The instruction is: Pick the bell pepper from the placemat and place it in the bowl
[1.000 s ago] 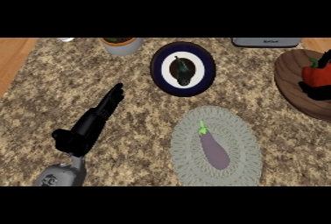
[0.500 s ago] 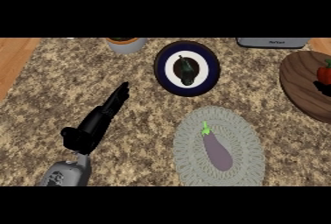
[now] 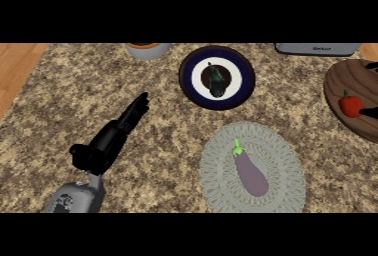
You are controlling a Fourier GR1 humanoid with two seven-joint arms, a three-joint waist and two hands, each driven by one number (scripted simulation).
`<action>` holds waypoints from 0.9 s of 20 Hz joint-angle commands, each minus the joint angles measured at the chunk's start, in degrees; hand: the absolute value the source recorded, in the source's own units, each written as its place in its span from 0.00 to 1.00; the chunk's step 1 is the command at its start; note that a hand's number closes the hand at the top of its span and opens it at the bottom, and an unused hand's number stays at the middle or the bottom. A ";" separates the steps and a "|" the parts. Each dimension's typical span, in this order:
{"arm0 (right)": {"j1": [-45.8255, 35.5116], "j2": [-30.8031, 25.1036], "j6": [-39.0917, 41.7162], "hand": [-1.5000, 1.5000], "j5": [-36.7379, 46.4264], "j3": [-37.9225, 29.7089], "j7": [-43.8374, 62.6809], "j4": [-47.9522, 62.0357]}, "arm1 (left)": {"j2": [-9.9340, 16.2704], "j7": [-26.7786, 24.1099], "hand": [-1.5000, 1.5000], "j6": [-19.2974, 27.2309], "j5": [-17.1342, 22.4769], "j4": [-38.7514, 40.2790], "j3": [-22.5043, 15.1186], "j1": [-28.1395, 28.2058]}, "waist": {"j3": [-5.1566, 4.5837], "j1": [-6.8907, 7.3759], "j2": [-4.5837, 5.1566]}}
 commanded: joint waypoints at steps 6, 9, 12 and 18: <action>-6.07 -2.54 -3.09 0.00 -9.07 -10.53 -2.70 6.14 | -0.87 -1.42 0.50 -0.11 -0.45 -0.36 -1.02 1.64 | 0.03 0.08 0.03; -3.69 -5.32 -2.70 0.00 -13.55 -15.46 -4.44 8.03 | -0.34 -1.79 0.50 0.10 -1.16 -2.05 -1.29 3.08 | 0.09 -0.29 -0.11; -3.95 -10.82 3.91 0.00 -15.92 -17.92 -3.33 10.30 | -1.34 1.08 0.50 1.04 -0.98 -1.21 -0.87 0.38 | 0.12 -0.81 0.02; -0.29 -17.21 5.93 0.00 -19.98 -22.72 -2.62 12.45 | -1.05 -0.87 0.50 0.23 -0.52 -0.25 -0.45 1.13 | 0.22 -0.70 0.32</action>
